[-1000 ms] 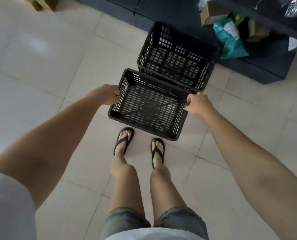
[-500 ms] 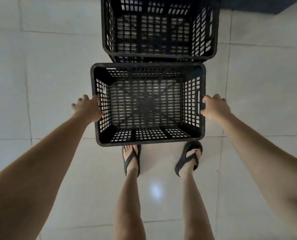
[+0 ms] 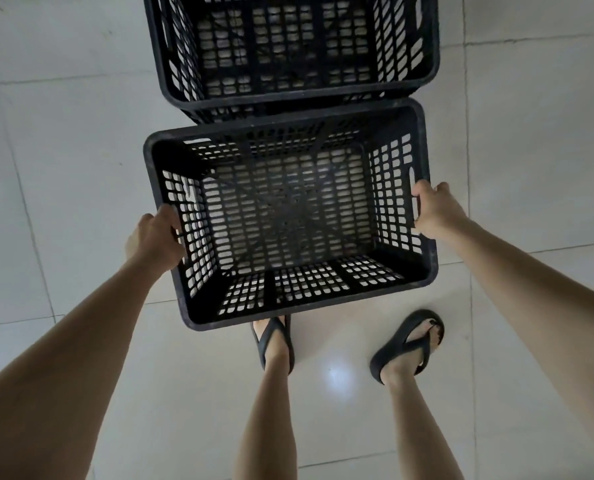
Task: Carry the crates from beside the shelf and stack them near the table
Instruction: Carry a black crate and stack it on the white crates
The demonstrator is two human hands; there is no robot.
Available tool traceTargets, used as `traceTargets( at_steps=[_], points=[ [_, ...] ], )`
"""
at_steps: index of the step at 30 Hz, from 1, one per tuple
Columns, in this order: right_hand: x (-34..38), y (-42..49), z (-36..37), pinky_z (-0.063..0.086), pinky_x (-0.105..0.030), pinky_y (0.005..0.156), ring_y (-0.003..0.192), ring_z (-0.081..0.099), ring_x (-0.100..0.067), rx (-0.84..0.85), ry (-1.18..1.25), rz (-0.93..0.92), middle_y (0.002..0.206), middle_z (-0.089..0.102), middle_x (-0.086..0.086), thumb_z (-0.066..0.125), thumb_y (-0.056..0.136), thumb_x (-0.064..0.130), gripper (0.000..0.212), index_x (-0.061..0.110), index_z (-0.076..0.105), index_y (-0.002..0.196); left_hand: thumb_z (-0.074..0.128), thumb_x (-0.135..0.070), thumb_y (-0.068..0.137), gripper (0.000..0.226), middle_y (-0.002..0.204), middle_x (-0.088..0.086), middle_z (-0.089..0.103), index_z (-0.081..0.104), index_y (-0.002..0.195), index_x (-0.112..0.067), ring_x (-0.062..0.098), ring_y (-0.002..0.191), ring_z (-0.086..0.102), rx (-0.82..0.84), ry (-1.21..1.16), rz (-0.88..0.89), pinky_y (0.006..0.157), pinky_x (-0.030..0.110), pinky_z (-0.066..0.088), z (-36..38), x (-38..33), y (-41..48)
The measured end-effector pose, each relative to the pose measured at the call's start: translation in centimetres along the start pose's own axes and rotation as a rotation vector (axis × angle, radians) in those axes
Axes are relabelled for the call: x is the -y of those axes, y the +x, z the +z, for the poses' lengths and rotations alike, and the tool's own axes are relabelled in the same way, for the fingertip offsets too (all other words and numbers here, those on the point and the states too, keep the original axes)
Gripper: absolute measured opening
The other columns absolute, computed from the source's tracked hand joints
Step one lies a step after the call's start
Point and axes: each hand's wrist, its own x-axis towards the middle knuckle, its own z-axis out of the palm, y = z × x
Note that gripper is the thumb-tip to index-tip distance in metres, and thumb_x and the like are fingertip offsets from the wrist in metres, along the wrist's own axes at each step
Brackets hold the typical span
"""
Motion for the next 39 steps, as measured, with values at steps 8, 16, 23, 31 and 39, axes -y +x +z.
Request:
traceTargets(
  at_steps=[8,16,23,31,39],
  points=[
    [-6.4,-4.4,-4.8,0.054,-0.044,0.080,0.091,0.057,-0.031,-0.059,-0.013,-0.029,0.116,0.047,-0.016,0.055,0.078,-0.011,0.055,0.013,0.044,0.127,0.060,-0.001,0.074,0.027,0.086,0.007,0.056,0.051,0.090,-0.021,0.029,0.075,0.053,-0.086,0.097,0.071,0.059,0.030,0.038,-4.6,-5.6,-5.8],
    [-18.0,-12.2,-17.4,0.051,-0.038,0.077,0.084,0.051,-0.025,-0.088,0.050,-0.023,0.101,0.042,-0.009,0.048,0.084,-0.008,0.045,0.011,0.045,0.124,0.056,-0.002,0.078,0.027,0.091,0.011,0.056,0.052,0.099,-0.019,0.031,0.074,0.057,-0.081,0.150,0.097,0.060,0.033,0.045,-12.3,-18.4,-18.1],
    [-30.3,-17.9,-30.8,0.051,-0.039,0.085,0.088,0.053,-0.029,-0.152,0.109,0.004,0.119,0.045,-0.017,0.044,0.087,-0.005,0.042,0.011,0.043,0.127,0.053,-0.004,0.080,0.028,0.103,0.012,0.061,0.052,0.106,-0.014,0.030,0.085,0.056,-0.140,0.232,0.171,0.074,0.038,0.051,-20.4,-33.6,-29.1],
    [-44.9,-17.8,-44.0,0.047,-0.032,0.072,0.069,0.050,-0.018,-0.208,0.177,0.127,0.106,0.046,-0.012,0.044,0.088,-0.004,0.040,0.009,0.043,0.125,0.053,-0.014,0.080,0.027,0.113,0.008,0.062,0.051,0.107,-0.018,0.030,0.106,0.061,-0.080,0.309,0.312,0.082,0.040,0.050,-25.6,-52.5,-33.0],
    [-60.7,-8.7,-56.7,0.043,-0.028,0.068,0.089,0.060,-0.028,-0.209,0.146,0.199,0.107,0.058,-0.014,0.044,0.086,0.010,0.017,0.016,0.036,0.099,0.043,-0.012,0.085,0.042,0.127,0.011,0.058,0.046,0.126,-0.017,0.032,0.116,0.058,0.033,0.326,0.413,0.096,0.044,0.051,-28.2,-75.4,-30.8]
  ],
)
